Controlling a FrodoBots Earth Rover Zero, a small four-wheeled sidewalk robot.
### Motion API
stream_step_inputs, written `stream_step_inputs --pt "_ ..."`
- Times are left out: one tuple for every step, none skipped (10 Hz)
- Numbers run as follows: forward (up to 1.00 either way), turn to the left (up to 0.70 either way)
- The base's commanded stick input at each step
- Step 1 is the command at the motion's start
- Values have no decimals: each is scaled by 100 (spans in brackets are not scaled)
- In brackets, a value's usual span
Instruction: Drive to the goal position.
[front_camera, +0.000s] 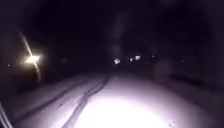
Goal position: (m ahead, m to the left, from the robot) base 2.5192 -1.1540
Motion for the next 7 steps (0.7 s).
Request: stream_step_inputs --pt "100 0" --pt "100 0" --pt "100 0" --pt "100 0" --pt "100 0" --pt "100 0" --pt "100 0"
